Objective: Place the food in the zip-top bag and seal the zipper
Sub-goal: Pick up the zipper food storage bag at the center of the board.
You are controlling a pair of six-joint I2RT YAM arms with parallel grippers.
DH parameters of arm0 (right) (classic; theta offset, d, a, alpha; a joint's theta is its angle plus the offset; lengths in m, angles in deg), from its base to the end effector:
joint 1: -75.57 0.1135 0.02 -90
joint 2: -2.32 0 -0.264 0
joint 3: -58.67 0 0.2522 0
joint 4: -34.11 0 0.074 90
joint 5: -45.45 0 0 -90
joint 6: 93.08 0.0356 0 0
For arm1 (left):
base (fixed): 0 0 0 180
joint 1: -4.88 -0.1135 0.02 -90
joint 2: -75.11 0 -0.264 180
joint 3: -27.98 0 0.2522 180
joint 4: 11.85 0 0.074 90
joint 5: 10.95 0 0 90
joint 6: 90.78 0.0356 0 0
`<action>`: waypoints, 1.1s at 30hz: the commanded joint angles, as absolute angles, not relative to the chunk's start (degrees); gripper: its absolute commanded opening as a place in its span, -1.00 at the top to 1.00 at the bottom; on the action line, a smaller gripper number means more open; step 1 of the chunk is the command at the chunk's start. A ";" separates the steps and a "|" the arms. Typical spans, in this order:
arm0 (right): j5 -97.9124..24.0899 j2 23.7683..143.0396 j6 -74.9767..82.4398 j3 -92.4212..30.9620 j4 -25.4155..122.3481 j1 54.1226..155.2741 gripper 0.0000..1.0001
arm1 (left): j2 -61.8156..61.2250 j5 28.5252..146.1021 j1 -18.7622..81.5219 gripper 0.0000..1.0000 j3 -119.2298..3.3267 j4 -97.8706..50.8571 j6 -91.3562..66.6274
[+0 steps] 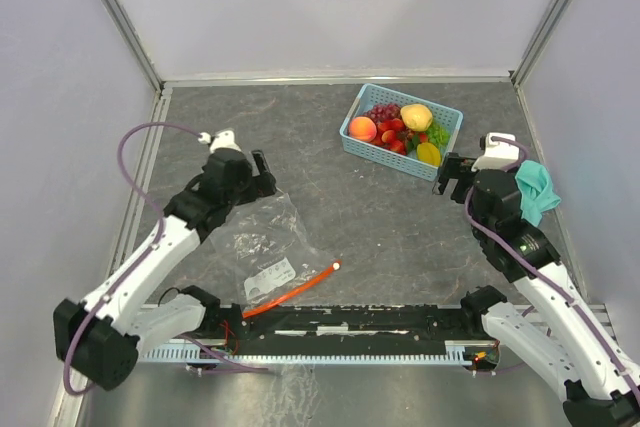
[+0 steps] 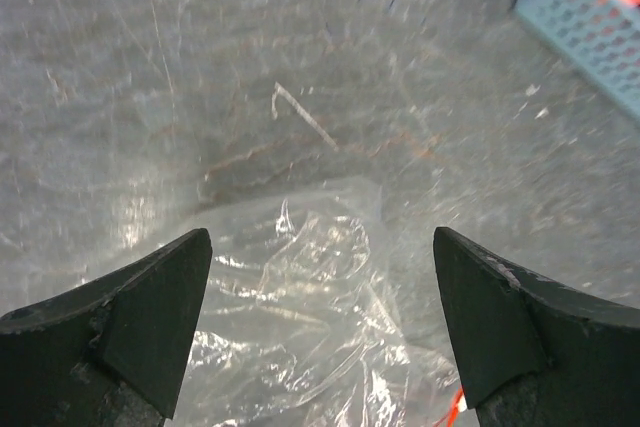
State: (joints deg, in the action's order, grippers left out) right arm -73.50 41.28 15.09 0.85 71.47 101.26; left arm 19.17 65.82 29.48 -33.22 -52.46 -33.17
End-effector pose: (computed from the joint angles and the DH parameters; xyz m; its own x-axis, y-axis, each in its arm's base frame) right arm 0.1454 0.0508 0.3277 -0.2610 0.1773 -0.9489 0.1218 0.9812 0.1498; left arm 0.1961 -0.0808 0.2925 -0.5704 -0.3124 -0.7597 -0.0829 0.9420 -0.3251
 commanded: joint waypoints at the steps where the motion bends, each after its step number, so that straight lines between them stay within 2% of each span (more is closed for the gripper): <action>1: -72.86 41.18 16.96 1.69 69.39 101.05 -0.98 | 13.36 52.95 36.74 -0.94 -38.04 -62.12 -42.55; 10: -70.39 41.40 18.43 3.26 69.40 101.04 -0.98 | 3.25 42.97 46.88 -0.94 -42.05 -68.94 -53.23; 15: -69.51 42.19 18.87 4.58 69.24 101.05 -0.98 | -7.01 37.21 52.50 -0.94 -46.16 -68.81 -54.46; 20: -68.74 41.78 19.05 5.57 69.46 101.01 -0.98 | -14.86 37.22 52.91 -0.88 -49.13 -67.75 -52.52; 26: -65.17 40.56 17.58 6.17 69.52 101.05 -0.98 | -18.23 36.88 52.87 -0.78 -48.13 -63.57 -51.76; 28: -63.95 40.70 17.36 6.52 69.25 101.04 -0.98 | -19.66 36.94 52.86 -0.66 -47.97 -62.54 -51.32; 33: -59.68 41.40 17.39 7.47 67.47 101.11 -0.98 | -21.72 37.05 52.73 -0.12 -48.86 -61.67 -50.59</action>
State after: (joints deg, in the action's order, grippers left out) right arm -63.82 41.24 18.04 6.71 71.03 101.26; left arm -20.72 39.66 52.95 -46.99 -64.83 -50.32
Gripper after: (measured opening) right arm 0.991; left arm 0.636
